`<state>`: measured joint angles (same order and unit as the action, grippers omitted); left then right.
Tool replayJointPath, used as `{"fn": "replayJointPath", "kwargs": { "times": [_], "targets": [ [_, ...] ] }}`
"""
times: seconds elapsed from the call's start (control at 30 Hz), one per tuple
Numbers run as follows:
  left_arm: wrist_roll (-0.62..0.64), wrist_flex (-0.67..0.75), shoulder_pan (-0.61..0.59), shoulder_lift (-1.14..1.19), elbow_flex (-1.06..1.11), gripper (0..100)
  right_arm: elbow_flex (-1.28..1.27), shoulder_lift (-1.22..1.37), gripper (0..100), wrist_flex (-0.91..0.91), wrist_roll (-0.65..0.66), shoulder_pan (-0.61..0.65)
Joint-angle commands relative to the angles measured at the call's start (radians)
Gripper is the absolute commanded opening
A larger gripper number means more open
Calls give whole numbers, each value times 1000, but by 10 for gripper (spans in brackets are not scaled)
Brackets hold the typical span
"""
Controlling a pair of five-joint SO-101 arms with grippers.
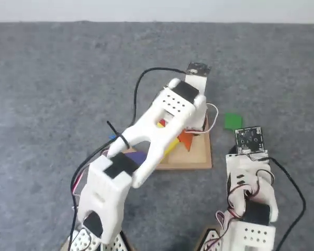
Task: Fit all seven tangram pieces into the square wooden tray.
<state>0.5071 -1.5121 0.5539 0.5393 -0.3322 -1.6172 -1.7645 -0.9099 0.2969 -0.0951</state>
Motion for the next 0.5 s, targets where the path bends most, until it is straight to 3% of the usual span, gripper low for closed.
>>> {"fn": "replayJointPath", "kwargs": {
  "times": [0.0,0.47],
  "targets": [
    [101,40,6,37,-35,11,28,4,6,19,-6,-13],
    [104,15,61,226,-346,18,28,4,6,19,-5,-13]
  ]
}}
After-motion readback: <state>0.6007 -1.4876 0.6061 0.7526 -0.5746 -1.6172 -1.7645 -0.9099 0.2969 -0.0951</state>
